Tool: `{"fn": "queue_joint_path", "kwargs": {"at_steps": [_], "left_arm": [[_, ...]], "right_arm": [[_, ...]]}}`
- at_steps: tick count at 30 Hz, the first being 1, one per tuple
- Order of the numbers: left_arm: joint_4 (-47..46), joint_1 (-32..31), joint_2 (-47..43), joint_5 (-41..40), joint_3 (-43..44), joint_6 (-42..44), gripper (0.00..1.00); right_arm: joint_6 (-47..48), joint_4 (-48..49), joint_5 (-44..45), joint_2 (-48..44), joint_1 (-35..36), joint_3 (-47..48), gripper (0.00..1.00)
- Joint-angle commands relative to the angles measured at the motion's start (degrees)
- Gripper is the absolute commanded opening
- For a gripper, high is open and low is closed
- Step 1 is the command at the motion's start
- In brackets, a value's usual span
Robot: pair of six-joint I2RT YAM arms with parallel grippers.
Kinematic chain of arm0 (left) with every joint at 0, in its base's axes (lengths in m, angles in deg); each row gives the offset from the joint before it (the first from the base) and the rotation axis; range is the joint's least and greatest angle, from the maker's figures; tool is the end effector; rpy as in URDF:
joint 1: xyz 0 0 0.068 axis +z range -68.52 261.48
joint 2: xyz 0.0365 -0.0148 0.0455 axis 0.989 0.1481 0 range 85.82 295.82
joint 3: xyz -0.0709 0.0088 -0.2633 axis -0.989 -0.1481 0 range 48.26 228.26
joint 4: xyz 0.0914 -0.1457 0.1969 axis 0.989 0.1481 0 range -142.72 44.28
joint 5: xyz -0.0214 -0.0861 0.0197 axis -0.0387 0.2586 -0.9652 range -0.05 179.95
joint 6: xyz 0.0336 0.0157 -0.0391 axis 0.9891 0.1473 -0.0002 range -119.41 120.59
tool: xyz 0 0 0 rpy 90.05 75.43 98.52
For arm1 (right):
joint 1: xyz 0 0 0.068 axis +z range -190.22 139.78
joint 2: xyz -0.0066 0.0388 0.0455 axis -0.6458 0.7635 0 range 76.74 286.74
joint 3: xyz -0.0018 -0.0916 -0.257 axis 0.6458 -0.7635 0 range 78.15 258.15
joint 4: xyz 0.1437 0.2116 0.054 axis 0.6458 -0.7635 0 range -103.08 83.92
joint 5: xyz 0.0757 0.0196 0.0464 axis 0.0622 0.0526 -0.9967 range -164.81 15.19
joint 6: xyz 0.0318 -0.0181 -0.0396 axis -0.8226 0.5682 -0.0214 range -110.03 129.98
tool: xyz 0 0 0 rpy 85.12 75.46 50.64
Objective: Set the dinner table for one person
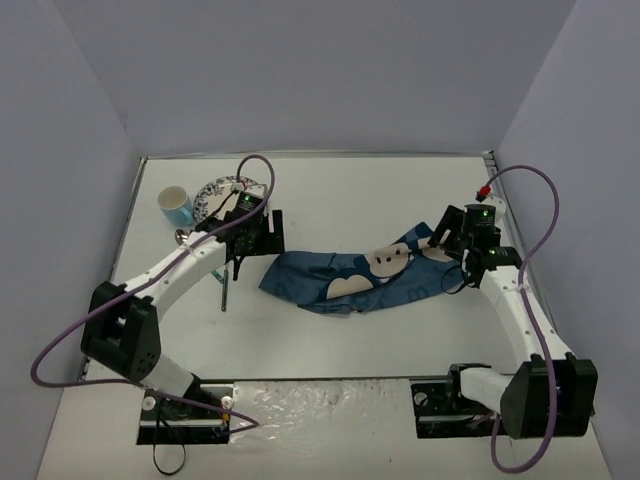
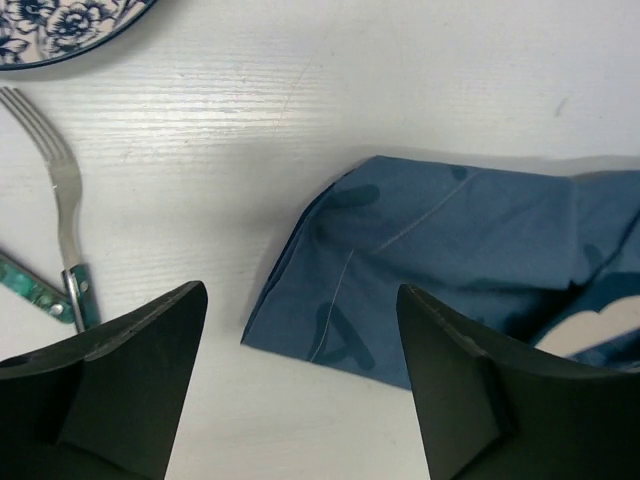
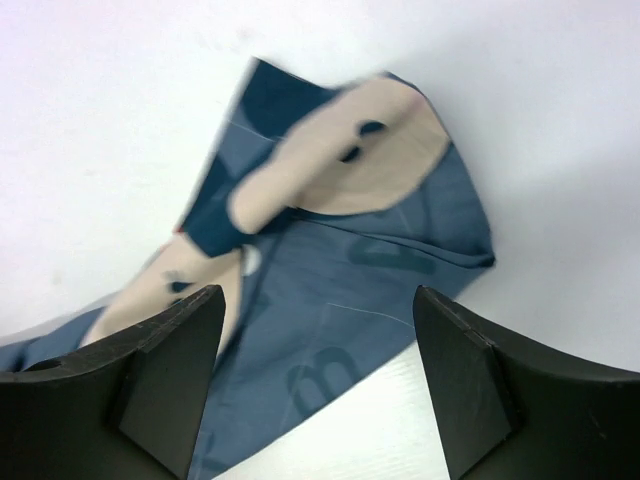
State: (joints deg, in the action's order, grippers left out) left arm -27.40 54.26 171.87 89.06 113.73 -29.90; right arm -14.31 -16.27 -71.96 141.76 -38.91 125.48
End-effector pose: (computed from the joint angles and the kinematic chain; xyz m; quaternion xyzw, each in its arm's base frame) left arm 0.2923 -0.1498 0.2682 -0.0293 0.9264 -0.1748 0.3323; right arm 0.2569 0.0041 0.2844 0.1831 0.8366 0.0935 0.5077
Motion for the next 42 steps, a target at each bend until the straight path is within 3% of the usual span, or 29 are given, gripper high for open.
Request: {"fn": "queue_joint_path", "kwargs": {"at_steps": [1, 11, 22, 33, 42], "left_arm": [[1.5, 1.0, -4.3, 0.7, -4.8, -1.7, 0.74], [-14.0, 2.5, -5.6, 4.7, -20.2, -13.8, 0.74], [-31.0, 3.7, -3.2, 6.4, -28.1, -17.2, 0.72], [-33.8, 4.0, -1.1, 10.1, -31.6, -19.6, 0.66], [-33.0, 4.0, -0.3, 12.5, -32.9, -19.2, 0.60]], "right_arm": [[1.8, -0.6, -2.9, -2.9, 1.8, 2.4, 0.73], [3.7, 0.2, -7.0, -4.3, 3.5, 1.9, 0.75], [4.5, 1.6, -11.1, -7.0, 3.8, 0.3, 0.77], [4.0, 2.6, -12.0, -7.6, 4.2, -0.7, 0.77], [3.4, 2.6, -8.4, -1.9, 7.5, 3.2, 0.78]]}}
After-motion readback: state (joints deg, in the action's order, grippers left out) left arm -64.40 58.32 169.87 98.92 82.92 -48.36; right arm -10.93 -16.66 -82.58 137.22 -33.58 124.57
